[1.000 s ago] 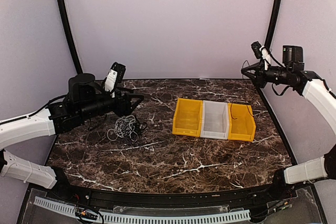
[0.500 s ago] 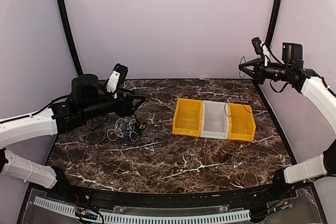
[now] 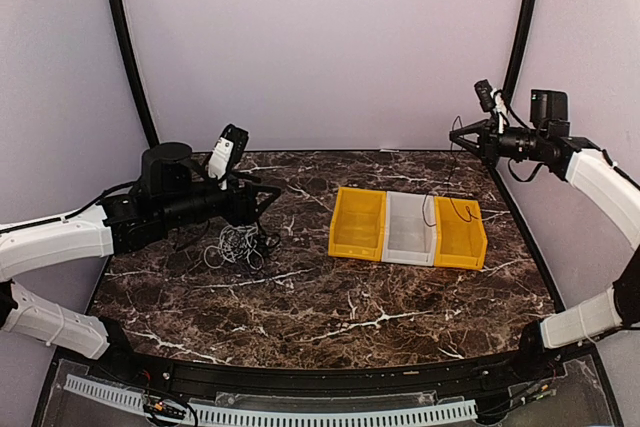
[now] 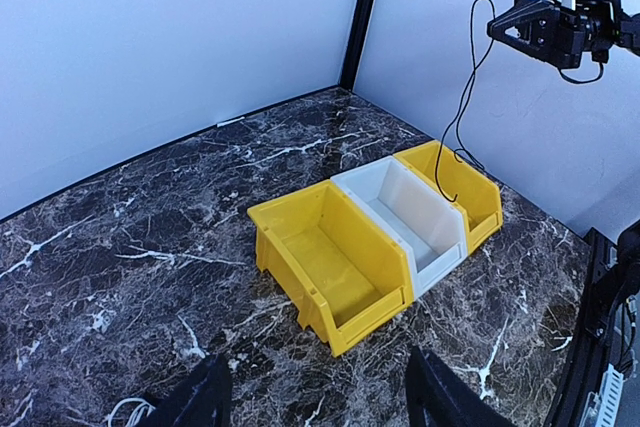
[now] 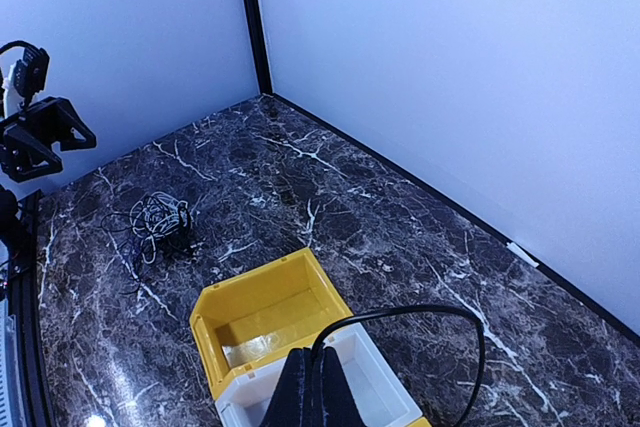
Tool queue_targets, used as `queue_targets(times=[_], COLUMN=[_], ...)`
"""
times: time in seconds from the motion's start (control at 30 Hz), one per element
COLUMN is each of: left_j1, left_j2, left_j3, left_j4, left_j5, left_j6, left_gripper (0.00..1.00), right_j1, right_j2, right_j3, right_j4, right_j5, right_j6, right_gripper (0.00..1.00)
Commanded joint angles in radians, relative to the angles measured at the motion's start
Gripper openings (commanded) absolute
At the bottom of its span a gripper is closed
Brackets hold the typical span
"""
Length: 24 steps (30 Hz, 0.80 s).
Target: Untangle the cables
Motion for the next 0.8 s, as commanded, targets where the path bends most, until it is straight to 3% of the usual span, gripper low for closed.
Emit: queue_targets(times=[0.0, 0.23, 0.77], left_j1=[-0.003, -0.004, -0.004], left_j2=[-0.017, -0.004, 0.014], left_j3=[0.02, 0.031, 0.044], left_j4=[-0.008, -0.011, -0.011], left_j5=[0.005, 0.021, 0.037], left_j6=[-0.006, -0.014, -0.026], left_gripper=[0.62, 0.62, 0.62], right_j1=[-0.007, -0.046, -0.292], right_j2=[0.011, 0.05, 0.045], right_j3=[0.011, -0.037, -0.126], right_j4=[0.058, 0.137, 0.148], right_j5=[-0.049, -0.098, -0.2], right_j6=[0.023, 0.074, 0.05], right_gripper=[0.0, 0.0, 0.0])
